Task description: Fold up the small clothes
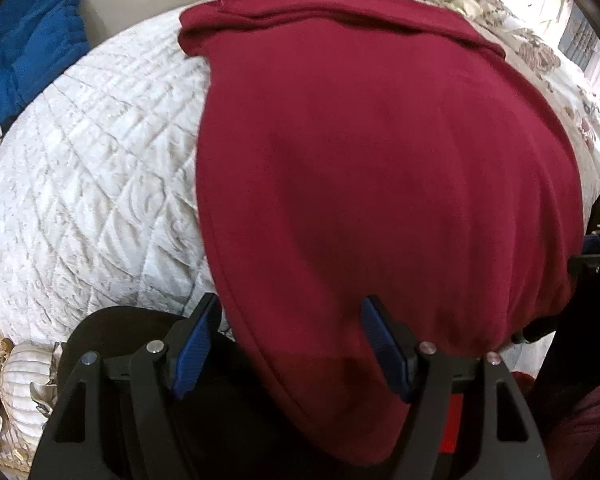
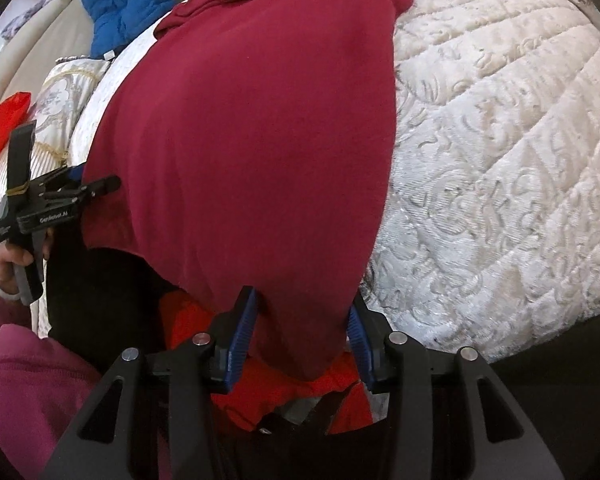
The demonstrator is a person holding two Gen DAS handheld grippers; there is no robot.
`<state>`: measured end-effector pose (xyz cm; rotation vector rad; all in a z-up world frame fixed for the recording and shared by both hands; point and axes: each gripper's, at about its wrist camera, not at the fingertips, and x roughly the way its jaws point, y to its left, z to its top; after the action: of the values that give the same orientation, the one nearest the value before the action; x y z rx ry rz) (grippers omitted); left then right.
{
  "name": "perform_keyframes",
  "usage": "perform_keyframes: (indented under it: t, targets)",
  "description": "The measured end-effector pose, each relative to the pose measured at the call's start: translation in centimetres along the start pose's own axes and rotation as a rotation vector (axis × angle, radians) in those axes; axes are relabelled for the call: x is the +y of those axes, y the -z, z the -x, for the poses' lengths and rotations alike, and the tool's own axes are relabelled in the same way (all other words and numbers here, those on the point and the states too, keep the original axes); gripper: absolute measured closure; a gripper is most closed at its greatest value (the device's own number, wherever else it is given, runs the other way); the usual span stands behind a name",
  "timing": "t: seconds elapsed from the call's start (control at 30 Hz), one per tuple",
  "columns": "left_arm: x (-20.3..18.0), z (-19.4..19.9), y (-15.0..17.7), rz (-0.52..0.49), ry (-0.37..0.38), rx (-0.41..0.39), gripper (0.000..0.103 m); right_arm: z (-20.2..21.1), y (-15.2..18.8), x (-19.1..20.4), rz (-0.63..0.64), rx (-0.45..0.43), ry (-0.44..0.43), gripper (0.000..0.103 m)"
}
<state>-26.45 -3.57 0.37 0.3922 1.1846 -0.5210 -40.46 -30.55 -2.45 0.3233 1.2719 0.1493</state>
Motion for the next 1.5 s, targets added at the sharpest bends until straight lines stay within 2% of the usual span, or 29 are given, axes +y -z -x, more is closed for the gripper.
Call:
perform_keyframes:
  t: [0.13,0.6,0.67,0.7,0.77,0.8,0.83,0.9,1.0,1.07,1.13,1.27,1.4,1.5]
  targets:
    - [-0.1,-0.6,-0.1,0.005,0.006,0.017,0.027,-0.3,-0.3,0.3,0.018,0.007,0.006,0.078]
    - [-0.5,-0.2,0.0,-0.001,-0.013,-0.005,0.027,-0.9,-0.9,1.4,0.019,0.009,0.055,0.078]
    - [-0.5,-0.2,0.0,-0.004,-0.014,-0.005,0.027,-0.8,-0.7,1.4,0.026,0.005,0.067,0.081]
    - [-0.6,-0.1,0.0,-0.006,-0.014,-0.004,0.027,-0.9,-0.7,1.5,0.032,0.003,0.076,0.086]
    - [-0.8,-0.1,0.1,-0.018,-0.018,0.0,0.028,-0.9,-0.7,1.5,0.049,-0.001,0.105,0.103]
    - [-1.0,-0.1,0.2,-0.029,-0.02,0.0,0.033,-0.8,-0.4,1.6,0.059,-0.004,0.1,0.103]
    - [-1.3,-0.1,0.3,-0.043,-0.015,0.0,0.038,-0.7,-0.4,1.8,0.067,-0.007,0.075,0.103]
    - [-1.7,-0.2,0.4,-0.06,0.003,0.011,0.065,-0.6,-0.5,2.2,0.086,-0.013,0.072,0.103]
    - [-1.4,0.0,0.4,-0.04,0.034,0.018,0.085,0.4,-0.9,2.5,0.092,-0.033,0.002,0.103]
    - [-0.3,0.6,0.0,0.022,0.106,0.014,0.095,1.2,-1.3,2.5,0.089,-0.057,-0.044,0.103]
    - [0.9,1.5,-0.4,0.087,0.181,0.002,0.096,3.0,-2.2,2.3,0.069,-0.108,-0.14,0.103]
    - [3.2,4.7,-2.4,0.175,0.282,-0.086,0.096,6.6,-4.5,1.8,0.046,-0.233,-0.272,0.103]
    - [5.0,7.7,-6.5,0.214,0.346,-0.186,0.096,9.3,-7.6,0.1,-0.025,-0.363,-0.363,0.103]
    - [6.3,9.4,-10.8,0.239,0.382,-0.263,0.096,10.7,-11.1,-1.4,-0.088,-0.471,-0.372,0.103]
